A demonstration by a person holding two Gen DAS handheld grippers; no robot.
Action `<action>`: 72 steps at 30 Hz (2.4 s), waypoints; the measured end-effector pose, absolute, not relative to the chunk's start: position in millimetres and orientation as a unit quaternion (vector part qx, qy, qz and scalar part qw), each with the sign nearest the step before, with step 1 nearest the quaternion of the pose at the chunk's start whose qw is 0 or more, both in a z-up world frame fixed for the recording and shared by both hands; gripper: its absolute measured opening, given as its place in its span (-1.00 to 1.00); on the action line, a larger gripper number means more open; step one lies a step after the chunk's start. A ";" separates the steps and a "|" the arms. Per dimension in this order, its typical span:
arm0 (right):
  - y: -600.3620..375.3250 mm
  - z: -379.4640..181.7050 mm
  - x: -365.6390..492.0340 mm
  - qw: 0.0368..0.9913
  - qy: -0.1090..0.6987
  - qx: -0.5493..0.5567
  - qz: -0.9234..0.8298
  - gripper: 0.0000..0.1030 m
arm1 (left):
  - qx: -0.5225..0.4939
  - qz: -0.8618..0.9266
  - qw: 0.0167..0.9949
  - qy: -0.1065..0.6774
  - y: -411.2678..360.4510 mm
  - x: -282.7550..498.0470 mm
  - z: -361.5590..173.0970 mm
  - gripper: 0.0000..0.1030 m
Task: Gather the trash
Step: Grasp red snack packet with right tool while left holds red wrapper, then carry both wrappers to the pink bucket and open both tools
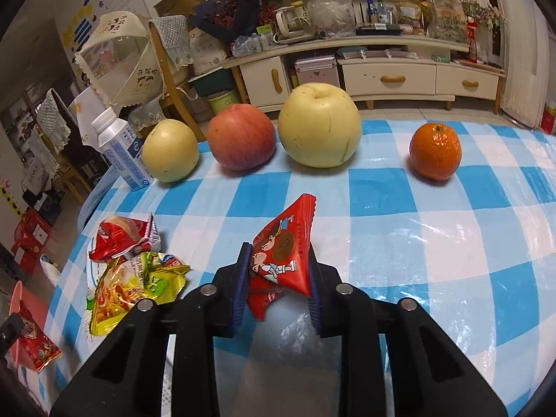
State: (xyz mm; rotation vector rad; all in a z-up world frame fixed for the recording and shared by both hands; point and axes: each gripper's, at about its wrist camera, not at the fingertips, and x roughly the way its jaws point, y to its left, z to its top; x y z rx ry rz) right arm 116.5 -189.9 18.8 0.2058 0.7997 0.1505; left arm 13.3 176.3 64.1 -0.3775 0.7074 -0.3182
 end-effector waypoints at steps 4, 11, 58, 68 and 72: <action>-176.7 32.1 102.1 0.921 0.371 0.088 0.077 -0.43 | -0.189 -0.156 0.906 0.344 182.7 12.0 63.7 -0.40; -152.4 64.4 71.7 0.932 0.336 0.070 0.112 -0.43 | -0.160 -0.138 0.895 0.393 183.5 15.3 47.4 -0.30; -30.4 112.7 -20.8 0.897 0.330 0.073 0.285 -0.42 | -0.151 -0.041 0.930 0.332 217.7 -10.7 92.9 -0.45; 116.4 120.7 -50.5 0.852 0.336 0.053 0.397 -0.42 | -0.191 0.108 0.931 0.291 347.8 -48.5 120.5 -0.45; 170.5 119.6 -54.9 0.837 0.342 0.033 0.425 -0.41 | -0.219 0.165 0.919 0.283 396.9 -64.8 121.4 -0.44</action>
